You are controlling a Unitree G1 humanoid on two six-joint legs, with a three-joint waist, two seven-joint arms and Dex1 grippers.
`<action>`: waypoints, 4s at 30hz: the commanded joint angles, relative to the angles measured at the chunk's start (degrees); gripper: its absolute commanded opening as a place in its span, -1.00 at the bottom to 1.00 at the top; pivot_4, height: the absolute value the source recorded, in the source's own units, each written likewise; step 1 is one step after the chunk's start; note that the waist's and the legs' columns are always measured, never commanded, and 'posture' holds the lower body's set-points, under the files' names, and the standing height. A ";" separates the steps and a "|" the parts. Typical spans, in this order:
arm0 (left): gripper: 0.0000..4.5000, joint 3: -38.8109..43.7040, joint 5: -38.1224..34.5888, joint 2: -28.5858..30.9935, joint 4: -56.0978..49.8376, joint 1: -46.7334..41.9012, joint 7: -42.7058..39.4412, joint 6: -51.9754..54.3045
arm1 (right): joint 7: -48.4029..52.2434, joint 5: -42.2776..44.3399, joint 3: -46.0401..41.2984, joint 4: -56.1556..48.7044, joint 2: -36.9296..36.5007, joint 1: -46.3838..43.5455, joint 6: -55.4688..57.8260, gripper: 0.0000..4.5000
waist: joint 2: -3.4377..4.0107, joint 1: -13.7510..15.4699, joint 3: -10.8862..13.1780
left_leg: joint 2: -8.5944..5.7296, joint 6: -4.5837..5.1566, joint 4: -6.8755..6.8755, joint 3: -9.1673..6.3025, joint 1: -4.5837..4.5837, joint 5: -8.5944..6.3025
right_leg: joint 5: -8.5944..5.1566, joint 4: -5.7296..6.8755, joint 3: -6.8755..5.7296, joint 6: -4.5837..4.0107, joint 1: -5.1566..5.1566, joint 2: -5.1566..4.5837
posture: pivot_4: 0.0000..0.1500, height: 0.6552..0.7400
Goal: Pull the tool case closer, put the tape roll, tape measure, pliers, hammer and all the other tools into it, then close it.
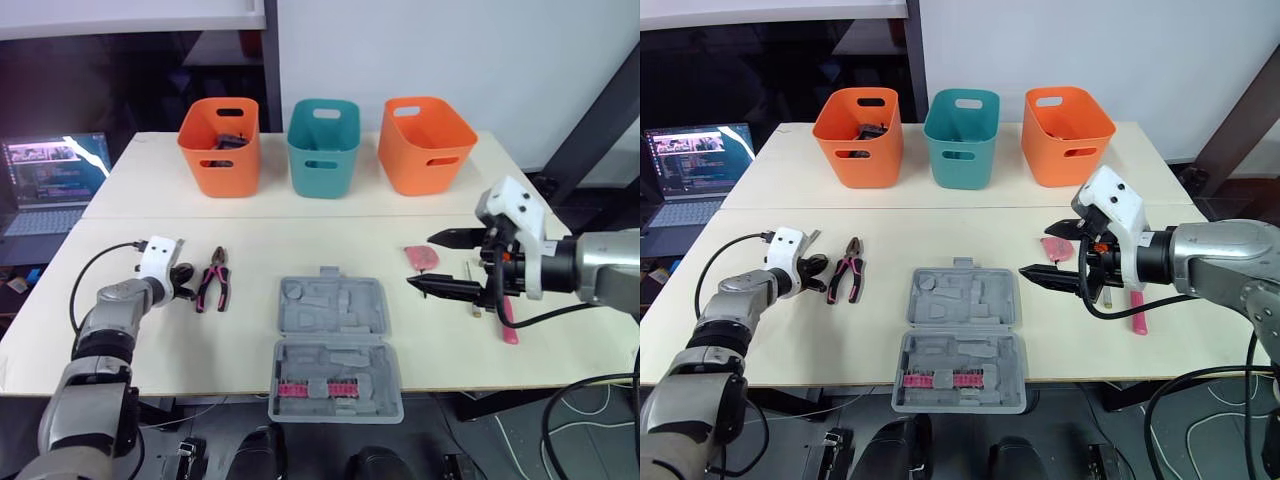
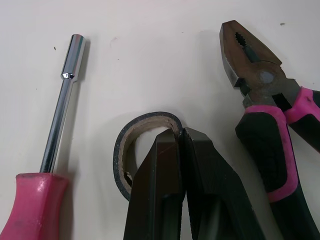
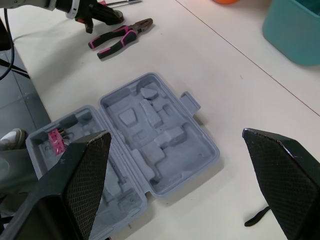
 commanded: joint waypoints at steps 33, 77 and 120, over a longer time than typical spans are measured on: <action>-0.99 -28.07 6.30 -6.49 -17.47 -11.72 -38.84 -4.61 | -11.16 6.37 -7.39 -9.23 2.39 9.14 -0.03 1.00 | -0.04 0.12 0.01 | 0.08 -0.01 0.35 -0.08 -0.79 0.06 | 0.00 0.33 0.00 0.00 -0.66 0.26 | 1.00 1.00; 0.34 -18.90 3.25 -7.90 -11.29 -13.69 -41.11 -5.43 | -12.39 5.87 -4.89 -8.14 1.49 8.79 -2.86 1.00 | -0.04 0.12 0.01 | 0.08 -0.01 0.41 -0.11 -0.82 0.07 | 0.00 0.41 -0.03 0.00 -0.67 0.27 | 1.00 1.00; -0.80 -13.25 2.19 -13.72 3.05 -10.05 -32.91 -19.10 | -13.63 5.45 -3.72 -7.53 1.66 7.68 -3.77 1.00 | -0.04 0.14 0.01 | 0.08 -0.01 0.53 -0.12 -0.81 0.07 | 0.00 0.50 -0.12 0.00 -0.65 0.29 | 1.00 1.00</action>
